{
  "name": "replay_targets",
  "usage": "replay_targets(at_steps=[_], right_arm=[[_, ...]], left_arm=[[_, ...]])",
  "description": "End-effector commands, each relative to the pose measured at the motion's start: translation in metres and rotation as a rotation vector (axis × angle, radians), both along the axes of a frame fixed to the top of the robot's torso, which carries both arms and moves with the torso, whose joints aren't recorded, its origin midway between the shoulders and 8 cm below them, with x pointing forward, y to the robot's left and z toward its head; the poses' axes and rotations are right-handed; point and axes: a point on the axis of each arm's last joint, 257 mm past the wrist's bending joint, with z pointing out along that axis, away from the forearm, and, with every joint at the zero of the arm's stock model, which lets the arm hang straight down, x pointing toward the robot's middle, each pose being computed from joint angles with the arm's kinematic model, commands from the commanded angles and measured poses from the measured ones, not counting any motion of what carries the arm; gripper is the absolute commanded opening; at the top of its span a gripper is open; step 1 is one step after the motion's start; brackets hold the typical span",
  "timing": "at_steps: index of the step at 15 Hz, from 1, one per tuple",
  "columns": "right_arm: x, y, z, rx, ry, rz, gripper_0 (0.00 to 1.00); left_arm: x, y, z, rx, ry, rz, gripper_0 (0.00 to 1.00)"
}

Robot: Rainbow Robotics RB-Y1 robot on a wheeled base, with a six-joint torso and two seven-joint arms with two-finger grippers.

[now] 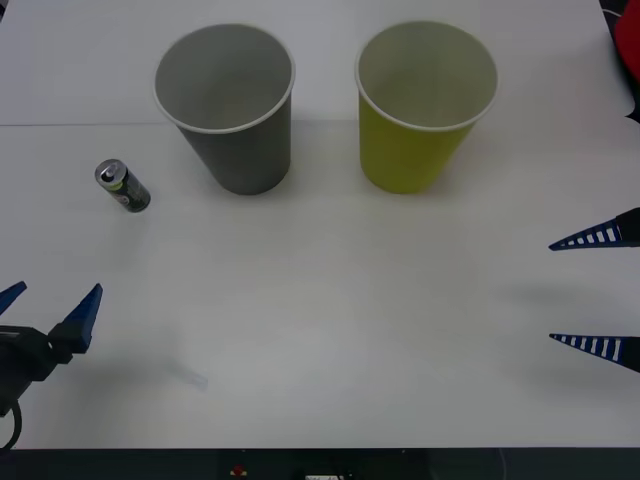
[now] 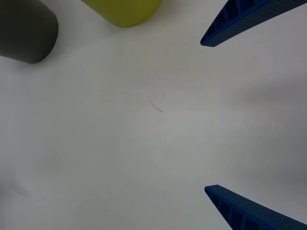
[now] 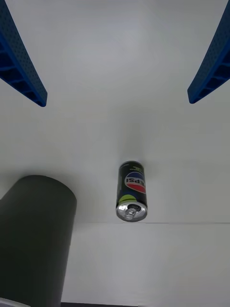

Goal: Put the can into the green bin and the plastic bottle into the gray bin

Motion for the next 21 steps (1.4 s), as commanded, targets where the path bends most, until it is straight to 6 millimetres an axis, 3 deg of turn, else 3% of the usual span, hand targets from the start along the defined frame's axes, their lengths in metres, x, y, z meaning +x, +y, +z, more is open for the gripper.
replay_targets(at_steps=[1,8,13,18,21], right_arm=[[0.0,0.0,0.0,0.0,0.0,0.0,1.0],[0.0,0.0,0.0,0.0,0.0,0.0,1.0],[0.0,0.0,0.0,0.0,0.0,0.0,1.0],[0.0,0.0,0.0,0.0,0.0,0.0,1.0],[0.0,0.0,0.0,0.0,0.0,0.0,1.0]], left_arm=[[0.017,0.008,-0.019,-0.015,-0.053,0.016,1.0],[0.076,0.002,-0.039,-0.043,-0.163,-0.018,1.0],[0.129,0.006,-0.047,-0.004,-0.204,0.02,1.0],[0.178,0.004,-0.049,0.026,-0.23,0.057,1.0],[0.196,0.002,-0.048,0.033,-0.235,0.069,1.0]])
